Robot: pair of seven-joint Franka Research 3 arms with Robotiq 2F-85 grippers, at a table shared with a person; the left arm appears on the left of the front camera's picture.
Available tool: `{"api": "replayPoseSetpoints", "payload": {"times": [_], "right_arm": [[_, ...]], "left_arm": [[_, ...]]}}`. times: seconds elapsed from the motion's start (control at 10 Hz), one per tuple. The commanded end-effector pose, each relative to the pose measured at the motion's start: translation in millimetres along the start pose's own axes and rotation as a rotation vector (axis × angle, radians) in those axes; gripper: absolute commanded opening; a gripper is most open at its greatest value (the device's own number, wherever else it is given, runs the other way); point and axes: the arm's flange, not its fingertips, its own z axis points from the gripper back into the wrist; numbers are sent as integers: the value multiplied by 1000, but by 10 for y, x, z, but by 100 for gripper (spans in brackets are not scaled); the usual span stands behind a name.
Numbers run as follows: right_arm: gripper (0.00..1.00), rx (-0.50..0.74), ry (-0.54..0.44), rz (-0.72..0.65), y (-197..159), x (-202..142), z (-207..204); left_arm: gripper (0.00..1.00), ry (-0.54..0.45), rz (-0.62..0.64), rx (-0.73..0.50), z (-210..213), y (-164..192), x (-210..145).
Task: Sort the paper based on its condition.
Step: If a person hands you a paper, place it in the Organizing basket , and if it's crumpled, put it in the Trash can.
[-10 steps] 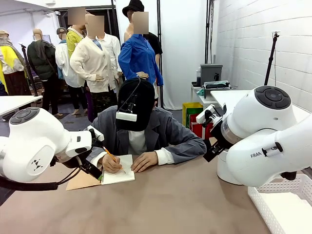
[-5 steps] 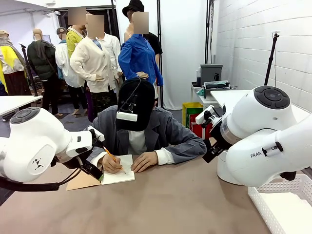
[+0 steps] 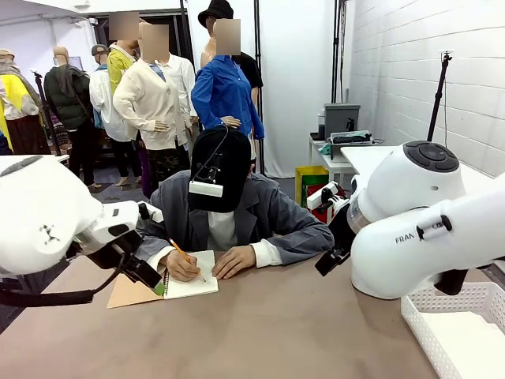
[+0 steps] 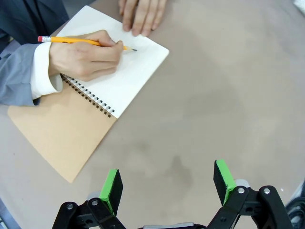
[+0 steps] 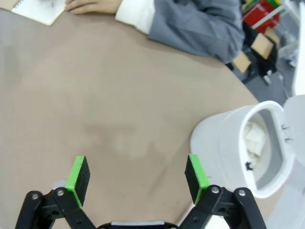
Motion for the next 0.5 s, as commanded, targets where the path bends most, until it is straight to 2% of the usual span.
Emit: {"api": "replayPoseSetpoints", "payload": {"times": [0.0, 0.4], "right_arm": [[100, 127, -5, 11, -83, 63, 233], [100, 254, -56, 73, 158, 279, 595]], "left_arm": [[100, -24, -21, -96, 239, 77, -84], [100, -87, -127, -142, 785, -50, -141]]}}
